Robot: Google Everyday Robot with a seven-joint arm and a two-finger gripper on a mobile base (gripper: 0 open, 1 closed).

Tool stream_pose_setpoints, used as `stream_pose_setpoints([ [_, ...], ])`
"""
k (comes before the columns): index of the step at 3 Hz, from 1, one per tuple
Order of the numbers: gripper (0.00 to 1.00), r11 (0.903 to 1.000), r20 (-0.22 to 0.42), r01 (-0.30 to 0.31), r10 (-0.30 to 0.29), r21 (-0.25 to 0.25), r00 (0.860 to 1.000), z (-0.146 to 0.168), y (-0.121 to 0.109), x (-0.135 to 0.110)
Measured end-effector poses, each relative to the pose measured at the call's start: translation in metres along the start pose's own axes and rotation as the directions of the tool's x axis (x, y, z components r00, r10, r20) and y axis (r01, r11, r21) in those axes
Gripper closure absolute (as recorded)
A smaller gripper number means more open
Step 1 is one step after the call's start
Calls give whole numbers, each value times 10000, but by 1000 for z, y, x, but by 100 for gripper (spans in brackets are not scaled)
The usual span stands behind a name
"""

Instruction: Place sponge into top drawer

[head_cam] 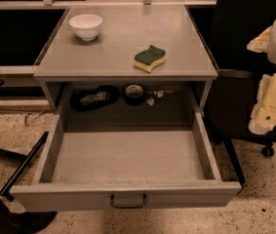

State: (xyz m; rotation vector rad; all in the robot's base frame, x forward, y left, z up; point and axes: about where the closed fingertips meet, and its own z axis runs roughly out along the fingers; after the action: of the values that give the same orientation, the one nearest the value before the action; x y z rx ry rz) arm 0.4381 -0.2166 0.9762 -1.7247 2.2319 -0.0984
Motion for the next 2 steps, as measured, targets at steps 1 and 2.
stream_pose_setpoints([
  [1, 0, 10000, 1, 1, -1, 0, 10000, 0, 0, 0],
  [2, 0, 9997, 296, 224, -223, -17, 9993, 12, -14, -8],
])
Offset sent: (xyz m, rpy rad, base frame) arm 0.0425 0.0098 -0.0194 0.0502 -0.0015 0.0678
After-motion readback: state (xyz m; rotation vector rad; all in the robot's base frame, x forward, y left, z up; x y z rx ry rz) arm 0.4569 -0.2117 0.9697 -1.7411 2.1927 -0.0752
